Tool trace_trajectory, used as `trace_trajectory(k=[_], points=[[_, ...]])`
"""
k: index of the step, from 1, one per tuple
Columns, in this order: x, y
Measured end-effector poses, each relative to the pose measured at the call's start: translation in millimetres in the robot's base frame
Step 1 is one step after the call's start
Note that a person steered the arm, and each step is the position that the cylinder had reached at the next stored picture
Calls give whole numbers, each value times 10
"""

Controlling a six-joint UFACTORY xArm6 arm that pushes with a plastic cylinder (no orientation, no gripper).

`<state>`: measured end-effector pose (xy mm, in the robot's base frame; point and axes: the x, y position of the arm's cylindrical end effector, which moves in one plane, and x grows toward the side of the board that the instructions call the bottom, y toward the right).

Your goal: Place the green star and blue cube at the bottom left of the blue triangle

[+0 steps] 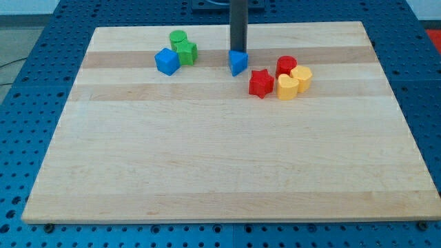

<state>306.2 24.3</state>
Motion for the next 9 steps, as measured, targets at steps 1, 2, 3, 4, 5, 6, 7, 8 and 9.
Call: trace_trajectory(k=[1,2,3,4,5,6,7,8,9], points=[[-339,-47],[-854,-452],[-869,-1175],[-197,-1370],[514,-1365],[868,-1365],[693,-1494],[664,-1296],[434,-1761]])
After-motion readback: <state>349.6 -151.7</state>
